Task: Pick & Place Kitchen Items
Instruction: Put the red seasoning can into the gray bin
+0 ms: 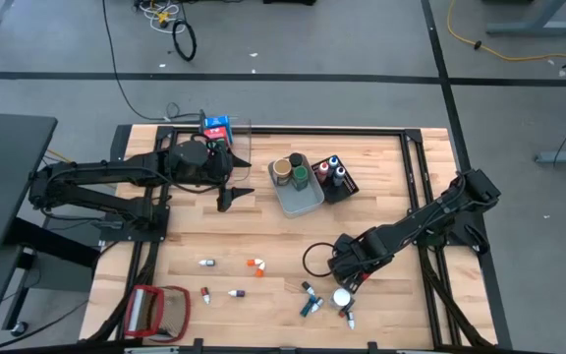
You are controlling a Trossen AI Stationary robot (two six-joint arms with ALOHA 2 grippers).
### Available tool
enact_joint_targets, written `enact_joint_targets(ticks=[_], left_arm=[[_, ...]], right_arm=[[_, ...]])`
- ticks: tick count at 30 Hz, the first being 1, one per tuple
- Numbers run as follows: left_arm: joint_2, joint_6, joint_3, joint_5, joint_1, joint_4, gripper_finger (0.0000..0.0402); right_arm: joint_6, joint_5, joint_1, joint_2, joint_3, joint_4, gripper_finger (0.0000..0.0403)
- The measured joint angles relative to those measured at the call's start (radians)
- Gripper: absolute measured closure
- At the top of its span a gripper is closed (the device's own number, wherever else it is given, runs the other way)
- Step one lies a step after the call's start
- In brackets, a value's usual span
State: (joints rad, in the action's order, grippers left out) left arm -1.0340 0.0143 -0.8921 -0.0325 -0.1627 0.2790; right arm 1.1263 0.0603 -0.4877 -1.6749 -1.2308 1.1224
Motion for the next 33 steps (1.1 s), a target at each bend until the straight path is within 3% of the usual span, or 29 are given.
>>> enact_joint_targets(ticks=[12,19,33], left_arm=[[0.000,0.000,0.000,0.000,0.000,0.000,0.0046],[0.000,0.000,0.000,0.001,0.000,0.000,0.0046],[0.000,0.009,0.000,0.001,0.000,0.000,0.0046]], right_arm=[[-0.060,-0.001,0.000,0.001,0.000,-0.006,0.0154],[-0.057,-0.051,0.000,0.001,0.001,-0.018,0.0153],[-0.056,-0.022,0.002,0.001,0.001,-0.006,0.0080]])
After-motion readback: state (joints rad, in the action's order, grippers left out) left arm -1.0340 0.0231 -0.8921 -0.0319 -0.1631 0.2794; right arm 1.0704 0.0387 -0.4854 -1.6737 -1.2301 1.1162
